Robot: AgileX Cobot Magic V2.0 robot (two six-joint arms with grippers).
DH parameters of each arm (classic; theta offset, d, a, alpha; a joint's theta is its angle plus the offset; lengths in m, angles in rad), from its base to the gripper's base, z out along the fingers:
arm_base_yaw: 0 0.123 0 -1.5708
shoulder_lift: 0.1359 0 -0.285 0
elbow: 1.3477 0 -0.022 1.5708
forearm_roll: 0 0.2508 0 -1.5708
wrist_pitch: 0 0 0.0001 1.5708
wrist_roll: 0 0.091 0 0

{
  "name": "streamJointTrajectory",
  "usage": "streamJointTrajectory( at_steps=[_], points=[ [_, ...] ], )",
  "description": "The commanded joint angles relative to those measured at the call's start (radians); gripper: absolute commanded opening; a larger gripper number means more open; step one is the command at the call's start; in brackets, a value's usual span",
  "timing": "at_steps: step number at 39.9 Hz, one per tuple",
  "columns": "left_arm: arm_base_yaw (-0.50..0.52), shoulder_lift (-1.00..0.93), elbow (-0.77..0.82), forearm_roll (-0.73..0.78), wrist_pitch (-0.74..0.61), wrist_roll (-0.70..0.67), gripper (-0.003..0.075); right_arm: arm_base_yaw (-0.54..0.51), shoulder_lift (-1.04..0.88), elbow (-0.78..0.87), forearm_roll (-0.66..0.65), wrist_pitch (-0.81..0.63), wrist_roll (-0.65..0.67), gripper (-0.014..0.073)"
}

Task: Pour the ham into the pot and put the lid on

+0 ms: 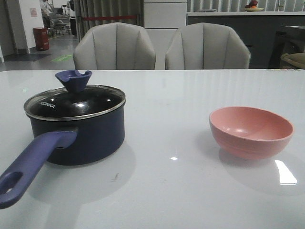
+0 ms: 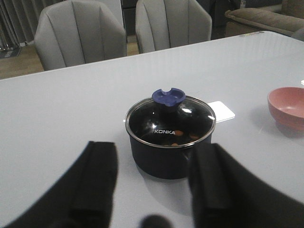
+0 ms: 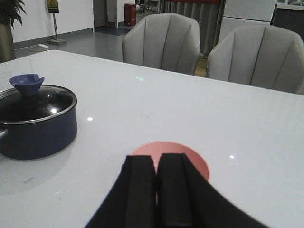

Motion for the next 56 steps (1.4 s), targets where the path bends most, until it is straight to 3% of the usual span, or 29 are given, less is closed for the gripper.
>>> streamJointTrajectory(
  at_steps=[1, 4, 30, 34, 50, 56],
  points=[
    [-0.005, -0.043, 0.021, 0.013, -0.101, -0.003, 0.0097, 0.001, 0.011, -0.025, 0.008, -0.078, -0.004, 0.0160],
    [-0.005, -0.059, 0.037, 0.013, -0.131, -0.003, 0.0132, 0.001, 0.011, -0.025, 0.008, -0.078, -0.004, 0.0160],
    [-0.005, -0.063, 0.049, 0.000, -0.152, -0.003, 0.0132, 0.001, 0.011, -0.025, 0.008, -0.078, -0.004, 0.0160],
    [0.008, -0.063, 0.092, -0.008, -0.244, -0.003, 0.0132, 0.001, 0.011, -0.025, 0.008, -0.078, -0.004, 0.0160],
    [0.279, -0.063, 0.422, -0.008, -0.702, -0.005, 0.0132, 0.001, 0.011, -0.025, 0.008, -0.078, -0.004, 0.0160],
    [0.319, -0.063, 0.456, -0.008, -0.732, -0.034, 0.0132, 0.001, 0.011, -0.025, 0.008, -0.078, -0.004, 0.0160]
  ],
)
